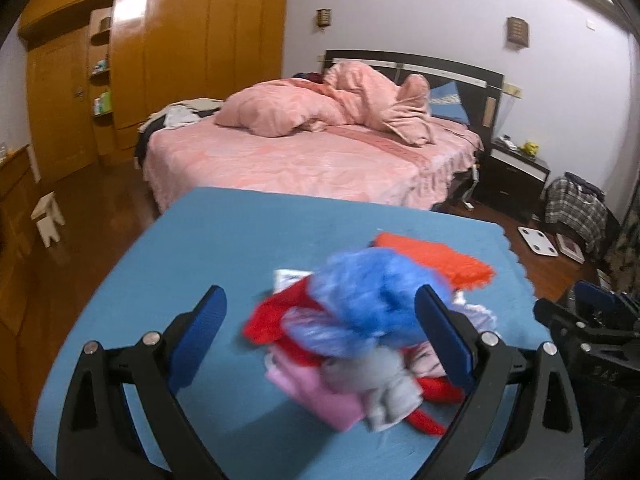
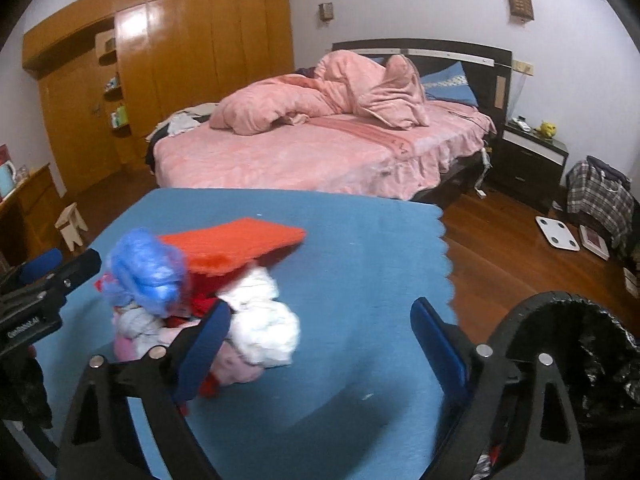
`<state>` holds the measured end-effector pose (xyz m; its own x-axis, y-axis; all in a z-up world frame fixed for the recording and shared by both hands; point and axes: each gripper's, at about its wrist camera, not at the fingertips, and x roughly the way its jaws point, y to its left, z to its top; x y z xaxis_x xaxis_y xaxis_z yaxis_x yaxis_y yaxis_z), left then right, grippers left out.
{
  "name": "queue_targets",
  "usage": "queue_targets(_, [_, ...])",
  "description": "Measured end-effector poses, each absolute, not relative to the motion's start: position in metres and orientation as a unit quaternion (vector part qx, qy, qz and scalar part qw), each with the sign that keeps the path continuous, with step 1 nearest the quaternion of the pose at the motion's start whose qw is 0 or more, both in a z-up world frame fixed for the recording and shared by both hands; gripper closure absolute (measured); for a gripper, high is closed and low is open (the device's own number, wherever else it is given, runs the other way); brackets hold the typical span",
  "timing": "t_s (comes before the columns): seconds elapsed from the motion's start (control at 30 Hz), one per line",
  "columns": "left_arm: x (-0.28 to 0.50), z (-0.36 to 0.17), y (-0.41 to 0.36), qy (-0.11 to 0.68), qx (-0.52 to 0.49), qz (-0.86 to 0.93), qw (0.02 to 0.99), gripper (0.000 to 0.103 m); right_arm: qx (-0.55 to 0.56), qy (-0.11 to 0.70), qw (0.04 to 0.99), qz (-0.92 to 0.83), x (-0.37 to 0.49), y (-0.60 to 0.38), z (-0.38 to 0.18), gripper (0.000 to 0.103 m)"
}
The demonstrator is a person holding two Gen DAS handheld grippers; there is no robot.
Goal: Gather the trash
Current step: 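Return to the pile and grasp the blue plastic bag with the left tool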
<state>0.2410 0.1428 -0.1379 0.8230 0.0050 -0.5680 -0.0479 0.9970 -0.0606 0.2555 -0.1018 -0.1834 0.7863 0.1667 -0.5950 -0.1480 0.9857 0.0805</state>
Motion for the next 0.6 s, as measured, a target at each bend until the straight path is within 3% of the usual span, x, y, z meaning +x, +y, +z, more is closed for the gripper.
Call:
queue_targets(0.2, [0.267, -0.152, 0.12, 0.319, -0.027, -0.008, 0.947, 0.012, 0.018, 0.324, 0.943, 0.068, 0.263, -0.117, -0.189, 0.014])
queue_targets(0.33, [0.277, -0.168, 0.114, 0.35, -0.04, -0.044, 0.935, 0.048, 0.016, 0.326, 0.943, 0.07, 0.266, -0.119, -0.193, 0.014])
queue_targets(0.43, [0.274, -0.17, 0.11, 0.348, -0.04, -0.053, 0.935, 0.064, 0.015, 0.326, 0.942, 0.073, 0.266, -0.118, -0.193, 0.014])
queue_targets(0.6, [0.263, -0.165, 0.116, 0.332, -0.056, -0.061, 0.94, 0.079, 0.015, 0.321, 0.944, 0.079, 0.267, -0.115, -0.189, 0.014])
